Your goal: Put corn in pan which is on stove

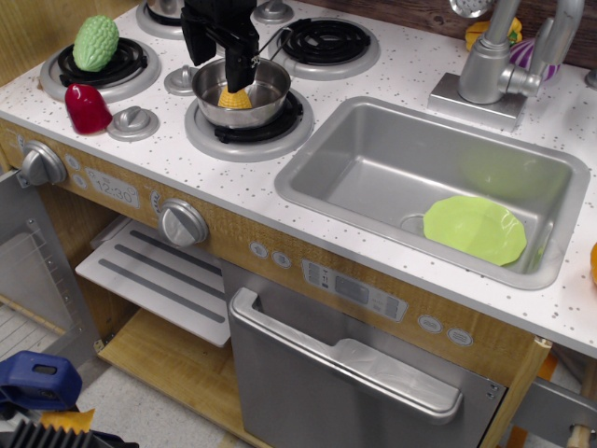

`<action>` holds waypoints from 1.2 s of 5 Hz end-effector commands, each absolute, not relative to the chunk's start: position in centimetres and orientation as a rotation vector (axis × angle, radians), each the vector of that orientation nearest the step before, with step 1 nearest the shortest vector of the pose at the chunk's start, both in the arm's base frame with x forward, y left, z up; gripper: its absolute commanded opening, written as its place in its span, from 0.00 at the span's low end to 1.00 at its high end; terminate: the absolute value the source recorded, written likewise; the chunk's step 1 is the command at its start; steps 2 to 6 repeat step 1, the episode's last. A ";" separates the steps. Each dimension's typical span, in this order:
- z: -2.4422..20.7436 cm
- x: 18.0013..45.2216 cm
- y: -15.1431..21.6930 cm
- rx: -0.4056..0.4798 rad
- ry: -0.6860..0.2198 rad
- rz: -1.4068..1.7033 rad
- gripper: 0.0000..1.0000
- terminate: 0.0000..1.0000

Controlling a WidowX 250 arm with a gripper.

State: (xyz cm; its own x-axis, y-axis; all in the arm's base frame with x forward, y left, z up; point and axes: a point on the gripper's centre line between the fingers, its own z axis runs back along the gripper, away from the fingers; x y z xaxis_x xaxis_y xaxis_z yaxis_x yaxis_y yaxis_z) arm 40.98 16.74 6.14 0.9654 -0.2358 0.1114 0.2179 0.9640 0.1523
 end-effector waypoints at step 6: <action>9.0 41.7 17.1 0.176 -0.194 -0.236 1.00 1.00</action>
